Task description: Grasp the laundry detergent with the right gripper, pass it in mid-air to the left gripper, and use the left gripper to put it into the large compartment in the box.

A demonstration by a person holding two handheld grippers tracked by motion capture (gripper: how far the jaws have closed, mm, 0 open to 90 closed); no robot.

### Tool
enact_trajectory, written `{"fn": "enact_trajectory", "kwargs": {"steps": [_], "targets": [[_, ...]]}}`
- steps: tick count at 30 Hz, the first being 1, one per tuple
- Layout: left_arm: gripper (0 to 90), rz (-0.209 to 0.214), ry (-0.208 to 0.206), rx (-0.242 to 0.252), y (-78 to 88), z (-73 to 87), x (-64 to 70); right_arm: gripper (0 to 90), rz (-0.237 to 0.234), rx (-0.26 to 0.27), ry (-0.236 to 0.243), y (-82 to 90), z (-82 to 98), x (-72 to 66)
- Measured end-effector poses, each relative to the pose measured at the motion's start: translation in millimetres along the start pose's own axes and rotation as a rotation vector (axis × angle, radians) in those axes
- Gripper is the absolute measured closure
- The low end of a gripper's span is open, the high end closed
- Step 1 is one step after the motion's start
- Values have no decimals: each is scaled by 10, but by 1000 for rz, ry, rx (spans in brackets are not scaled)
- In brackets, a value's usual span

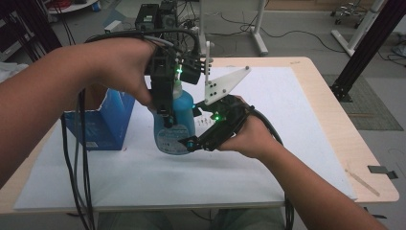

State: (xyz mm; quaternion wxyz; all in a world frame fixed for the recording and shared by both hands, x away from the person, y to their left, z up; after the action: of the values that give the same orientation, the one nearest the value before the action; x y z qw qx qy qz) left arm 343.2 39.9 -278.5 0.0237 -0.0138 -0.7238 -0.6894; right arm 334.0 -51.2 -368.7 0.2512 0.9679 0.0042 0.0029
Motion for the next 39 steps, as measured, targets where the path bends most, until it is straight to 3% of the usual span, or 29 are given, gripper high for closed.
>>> {"fn": "enact_trajectory", "kwargs": {"steps": [7, 9, 18, 25, 29, 36, 39], "targets": [[380, 0, 18, 1, 48, 25, -17, 215, 11, -27, 1, 121, 41, 25], [380, -1, 21, 2, 60, 34, -26, 147, 30, -46, -1, 154, 59, 44], [380, 2, 45, -5, 133, 75, -55, 131, 38, -98, -8, 309, 109, 75], [380, -6, 113, 2, 346, 114, -116, 31, 53, -192, 4, 470, 105, 104], [381, 6, 181, 17, 494, 164, -172, 26, 52, -236, 20, 561, 75, 124], [381, 1, 366, 23, 765, 292, -287, 6, 72, -288, 44, 725, 42, 167], [380, 6, 465, 35, 871, 364, -331, 6, 75, -298, 49, 774, 29, 182]]}}
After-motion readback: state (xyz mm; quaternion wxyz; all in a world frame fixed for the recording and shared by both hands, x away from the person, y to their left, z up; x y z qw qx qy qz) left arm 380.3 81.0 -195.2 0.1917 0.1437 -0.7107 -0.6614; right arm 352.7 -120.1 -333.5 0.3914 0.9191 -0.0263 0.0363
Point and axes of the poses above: each handheld gripper's, and its own axes: y roughly backward along the jaws, z roughly out of its underside, x roughly to its right, the point moved 5 cm from there along -y, roughly forward along the jaws, and after that the axes turned 2 degrees about y, right-handed, at the moved point
